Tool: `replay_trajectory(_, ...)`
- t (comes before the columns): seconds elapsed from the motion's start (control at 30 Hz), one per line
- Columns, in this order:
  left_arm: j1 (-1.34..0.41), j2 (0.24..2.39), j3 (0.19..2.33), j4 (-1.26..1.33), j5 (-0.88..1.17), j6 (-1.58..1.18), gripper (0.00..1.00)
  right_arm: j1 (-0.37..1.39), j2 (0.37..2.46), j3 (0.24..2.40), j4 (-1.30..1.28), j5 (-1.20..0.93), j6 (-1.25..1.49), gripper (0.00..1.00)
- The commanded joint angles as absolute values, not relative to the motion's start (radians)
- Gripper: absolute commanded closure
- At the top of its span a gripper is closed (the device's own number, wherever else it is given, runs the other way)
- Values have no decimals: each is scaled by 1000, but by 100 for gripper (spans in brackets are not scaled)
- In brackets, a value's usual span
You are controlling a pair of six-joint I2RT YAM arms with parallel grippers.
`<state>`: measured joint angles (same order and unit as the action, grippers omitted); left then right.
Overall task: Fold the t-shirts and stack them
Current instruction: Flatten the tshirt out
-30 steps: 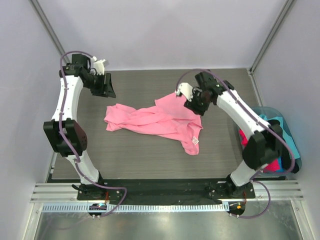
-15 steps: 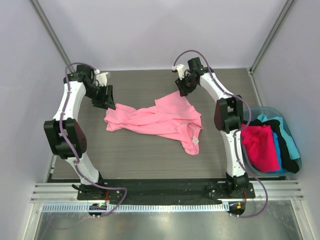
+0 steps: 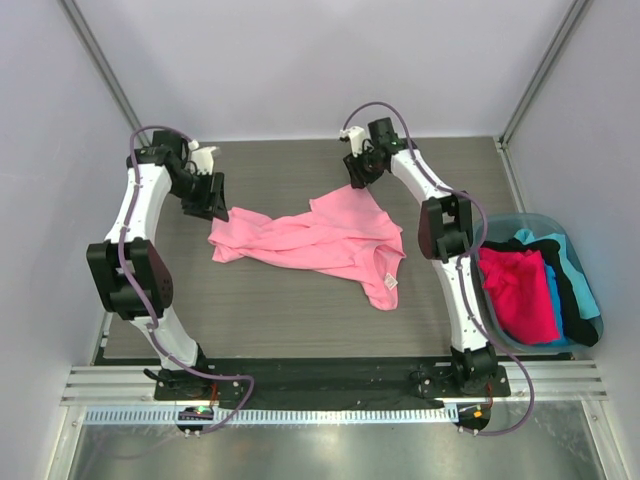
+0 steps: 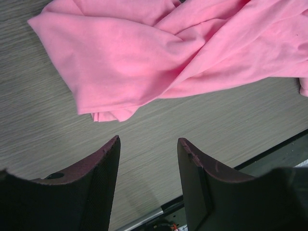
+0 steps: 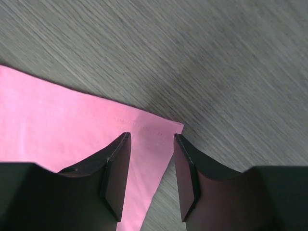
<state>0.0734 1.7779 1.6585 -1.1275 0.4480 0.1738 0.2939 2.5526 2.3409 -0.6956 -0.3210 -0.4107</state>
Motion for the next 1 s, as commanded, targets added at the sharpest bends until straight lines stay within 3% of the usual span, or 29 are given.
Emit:
replay_trajectory(0.0, 78, 1779, 1669, -1123, 440, 193, 48, 299, 2569, 2388, -655, -301, -390, 53)
replay_trajectory(0.5, 78, 1793, 1675, -1124, 431, 195, 48, 301, 2623, 2385, -641, -265, -385, 54)
replay_trajectory(0.6, 78, 1789, 1669, -1127, 422, 196, 48, 304, 2625, 2375, -643, -252, -396, 67)
replay_trajectory(0.67, 78, 1784, 1663, -1127, 411, 201, 48, 305, 2620, 2368, -646, -242, -396, 98)
replay_trajectory(0.97, 78, 1795, 1571, -1135, 383, 304, 47, 308, 2375, 2353, -618, -157, -399, 99)
